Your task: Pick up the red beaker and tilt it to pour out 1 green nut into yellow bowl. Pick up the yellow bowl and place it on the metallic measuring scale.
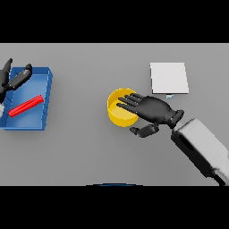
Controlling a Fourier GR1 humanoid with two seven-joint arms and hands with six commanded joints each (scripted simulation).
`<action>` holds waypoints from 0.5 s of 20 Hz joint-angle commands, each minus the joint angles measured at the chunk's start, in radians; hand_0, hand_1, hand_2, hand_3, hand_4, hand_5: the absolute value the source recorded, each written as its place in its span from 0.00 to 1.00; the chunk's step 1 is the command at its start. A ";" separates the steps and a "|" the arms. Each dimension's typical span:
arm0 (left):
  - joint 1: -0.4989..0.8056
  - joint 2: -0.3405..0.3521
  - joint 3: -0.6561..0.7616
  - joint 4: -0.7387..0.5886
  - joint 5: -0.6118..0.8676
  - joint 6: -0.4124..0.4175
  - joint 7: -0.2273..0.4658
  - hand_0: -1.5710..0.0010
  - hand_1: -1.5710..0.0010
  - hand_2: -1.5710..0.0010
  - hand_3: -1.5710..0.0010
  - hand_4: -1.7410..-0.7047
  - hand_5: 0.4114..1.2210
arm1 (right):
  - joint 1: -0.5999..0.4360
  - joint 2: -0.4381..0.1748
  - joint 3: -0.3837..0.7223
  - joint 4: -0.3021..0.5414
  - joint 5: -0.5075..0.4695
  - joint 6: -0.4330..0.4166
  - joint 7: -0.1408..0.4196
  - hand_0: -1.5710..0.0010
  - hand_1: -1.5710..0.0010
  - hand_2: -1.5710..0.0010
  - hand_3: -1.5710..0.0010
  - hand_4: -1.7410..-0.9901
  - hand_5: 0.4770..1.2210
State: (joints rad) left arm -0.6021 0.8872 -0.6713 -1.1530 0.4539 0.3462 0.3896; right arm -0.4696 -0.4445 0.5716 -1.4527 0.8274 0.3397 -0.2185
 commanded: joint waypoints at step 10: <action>0.018 0.009 0.021 0.013 0.022 -0.014 -0.028 1.00 1.00 1.00 1.00 0.98 0.34 | -0.166 0.047 0.134 0.214 0.102 0.091 -0.005 1.00 1.00 1.00 1.00 0.64 0.32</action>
State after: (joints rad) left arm -0.5843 0.8966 -0.6505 -1.1394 0.4759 0.3322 0.3617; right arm -0.6355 -0.3975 0.7052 -1.2392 0.9295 0.4307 -0.2230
